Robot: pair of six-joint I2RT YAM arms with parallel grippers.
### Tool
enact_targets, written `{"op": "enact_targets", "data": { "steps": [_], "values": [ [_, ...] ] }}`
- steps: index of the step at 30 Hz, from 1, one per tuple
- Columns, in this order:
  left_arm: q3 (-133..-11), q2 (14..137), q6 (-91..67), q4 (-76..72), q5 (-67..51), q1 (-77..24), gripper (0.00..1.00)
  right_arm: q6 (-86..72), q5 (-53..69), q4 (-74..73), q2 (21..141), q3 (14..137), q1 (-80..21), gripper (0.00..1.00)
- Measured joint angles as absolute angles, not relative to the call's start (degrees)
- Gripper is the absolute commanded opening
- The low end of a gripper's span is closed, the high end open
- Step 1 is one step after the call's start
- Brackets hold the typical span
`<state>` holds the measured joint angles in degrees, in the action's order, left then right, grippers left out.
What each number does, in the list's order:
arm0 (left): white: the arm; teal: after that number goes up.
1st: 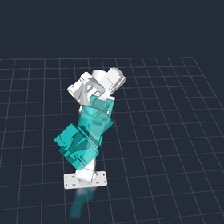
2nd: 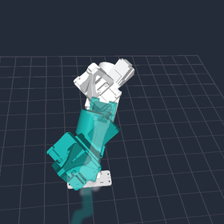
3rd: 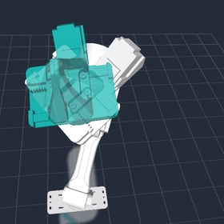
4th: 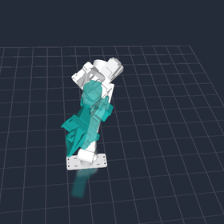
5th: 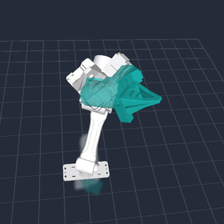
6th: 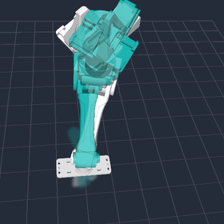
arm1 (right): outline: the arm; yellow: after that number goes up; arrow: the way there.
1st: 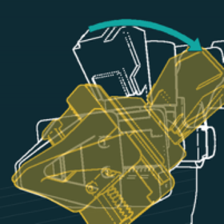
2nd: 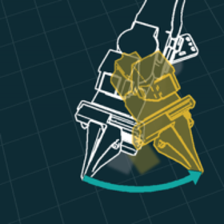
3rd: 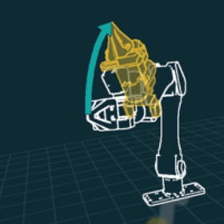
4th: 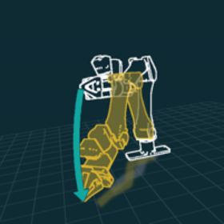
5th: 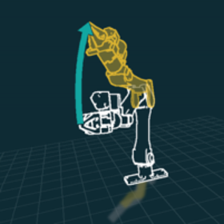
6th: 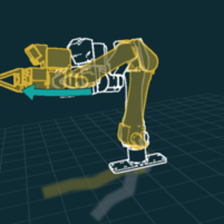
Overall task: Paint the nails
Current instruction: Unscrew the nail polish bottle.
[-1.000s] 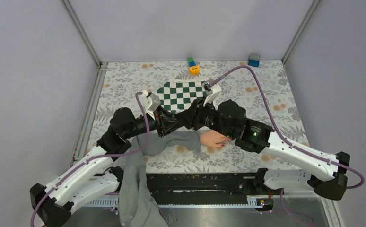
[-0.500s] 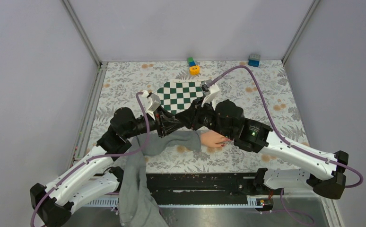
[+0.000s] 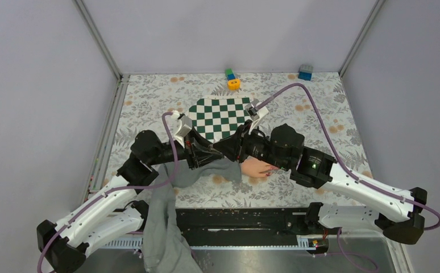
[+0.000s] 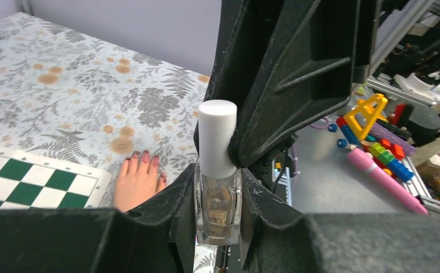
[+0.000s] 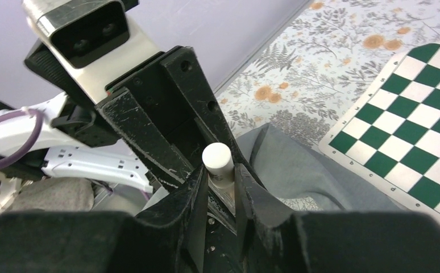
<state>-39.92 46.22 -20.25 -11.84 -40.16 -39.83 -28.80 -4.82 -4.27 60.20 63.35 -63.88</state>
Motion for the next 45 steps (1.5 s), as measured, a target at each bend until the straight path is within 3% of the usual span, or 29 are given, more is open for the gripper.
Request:
{"op": "enact_targets", "data": {
  "steps": [23,25,28,29,31,33,39,45],
  "values": [
    [-39.72,45.34,-26.17,-20.82,-55.81,-39.68,0.00,-25.52,11.88,2.50,55.37,59.68,-63.68,0.01],
    [-39.72,45.32,-26.24,-21.06,-55.96,-39.68,0.00,-25.47,12.14,2.55,55.31,59.68,-63.68,0.34],
    [-39.75,44.60,-24.97,-19.40,-53.91,-39.72,0.00,-25.67,11.62,2.81,55.13,59.48,-63.72,0.77],
    [-39.75,44.18,-23.83,-17.93,-52.21,-39.83,0.00,-26.15,11.33,3.03,54.94,59.20,-63.77,0.87],
    [-39.75,43.24,-21.80,-15.14,-48.60,-39.88,0.00,-26.17,9.50,3.05,53.93,58.28,-63.86,0.95],
    [-39.75,41.91,-19.79,-12.47,-44.53,-39.86,0.00,-26.44,6.00,2.81,52.38,57.28,-63.86,0.95],
    [-39.72,39.51,-17.80,-11.16,-36.93,-39.86,0.00,-27.51,-3.57,2.04,49.71,56.38,-63.86,0.81],
    [-39.72,40.73,-17.76,-9.72,-33.69,-39.86,0.00,-29.80,-6.76,1.98,53.98,58.24,-64.05,0.74]
  ]
}}
